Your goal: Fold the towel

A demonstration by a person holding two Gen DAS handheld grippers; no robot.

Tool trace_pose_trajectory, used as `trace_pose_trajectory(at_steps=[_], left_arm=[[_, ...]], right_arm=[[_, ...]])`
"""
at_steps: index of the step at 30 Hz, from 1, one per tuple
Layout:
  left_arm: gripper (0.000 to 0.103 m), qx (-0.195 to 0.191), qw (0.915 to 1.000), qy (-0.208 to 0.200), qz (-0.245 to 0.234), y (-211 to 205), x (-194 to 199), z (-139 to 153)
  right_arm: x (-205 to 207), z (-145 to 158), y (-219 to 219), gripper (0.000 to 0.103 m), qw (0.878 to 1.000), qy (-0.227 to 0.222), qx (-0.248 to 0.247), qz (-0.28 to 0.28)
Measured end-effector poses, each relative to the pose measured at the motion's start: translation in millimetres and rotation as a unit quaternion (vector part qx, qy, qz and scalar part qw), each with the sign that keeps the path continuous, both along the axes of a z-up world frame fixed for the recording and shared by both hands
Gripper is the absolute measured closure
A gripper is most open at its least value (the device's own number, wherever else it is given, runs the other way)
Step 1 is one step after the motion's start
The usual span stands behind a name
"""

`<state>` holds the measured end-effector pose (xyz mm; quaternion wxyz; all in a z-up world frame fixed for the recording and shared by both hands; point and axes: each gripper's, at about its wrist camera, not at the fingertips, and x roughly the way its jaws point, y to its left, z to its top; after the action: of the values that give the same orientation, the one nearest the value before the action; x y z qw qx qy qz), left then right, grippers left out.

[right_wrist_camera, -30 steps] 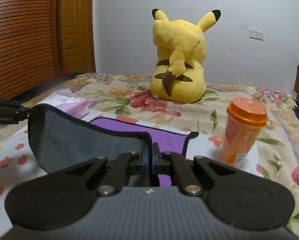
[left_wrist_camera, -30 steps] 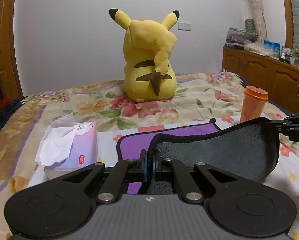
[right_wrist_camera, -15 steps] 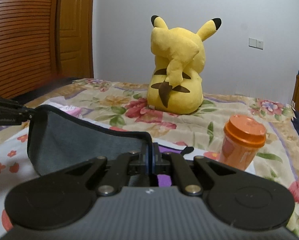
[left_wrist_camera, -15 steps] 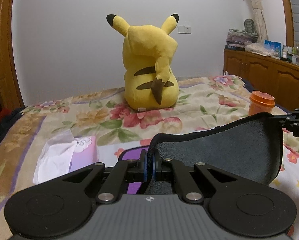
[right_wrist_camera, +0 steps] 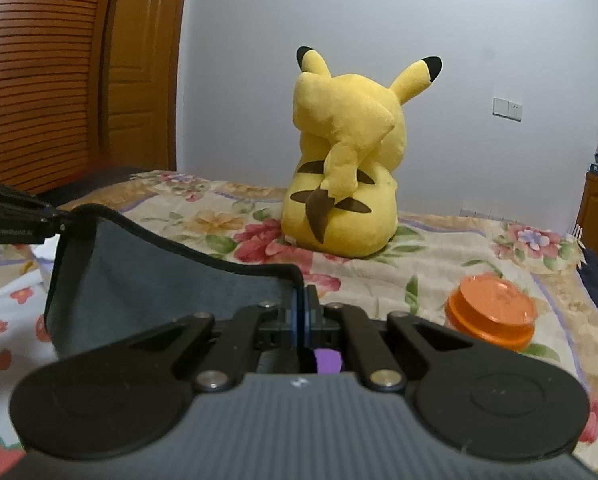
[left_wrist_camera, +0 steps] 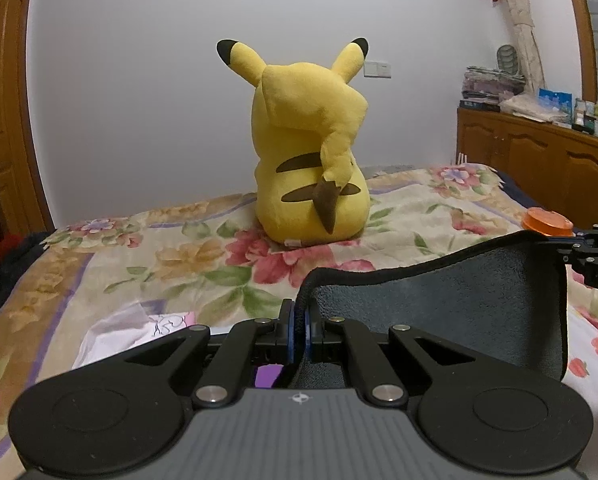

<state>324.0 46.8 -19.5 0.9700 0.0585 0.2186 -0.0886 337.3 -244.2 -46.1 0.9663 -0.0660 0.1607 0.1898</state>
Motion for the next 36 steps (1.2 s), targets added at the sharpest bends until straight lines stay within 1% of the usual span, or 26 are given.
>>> trace_pose_trajectory(at_steps=[9, 14, 22, 29, 33, 36], left_arm=[[0.095, 0.006, 0.9999, -0.001, 0.010, -0.9, 25.1, -3.4], [0.095, 0.001, 0.9998, 0.010, 0.019, 0.0, 43.3, -14.8], [0.095, 0.002, 0.9992, 0.031, 0.026, 0.5, 65.0, -44.2], [0.095, 0.007, 0.9982, 0.051, 0.031, 2.8, 78.7, -72.8], [0.095, 0.013, 0.9975, 0.060, 0.033, 2.9, 84.6, -82.0], [0.095, 0.019, 0.9971, 0.065, 0.035, 2.1, 88.3, -85.3]], right_arm=[[22.1, -3.2, 4.5, 0.099, 1.000, -0.008, -0.010, -0.007], [36.5, -10.8, 7.0, 0.099, 1.000, -0.001, -0.007, -0.014], [57.9, -39.0, 10.1, 0.099, 0.999, 0.023, -0.019, -0.021], [70.6, -63.5, 6.9, 0.099, 0.999, 0.044, -0.019, -0.027], [78.9, -76.5, 6.5, 0.099, 0.997, 0.071, -0.011, -0.038], [78.6, -81.7, 6.4, 0.099, 0.996, 0.076, -0.009, -0.040]])
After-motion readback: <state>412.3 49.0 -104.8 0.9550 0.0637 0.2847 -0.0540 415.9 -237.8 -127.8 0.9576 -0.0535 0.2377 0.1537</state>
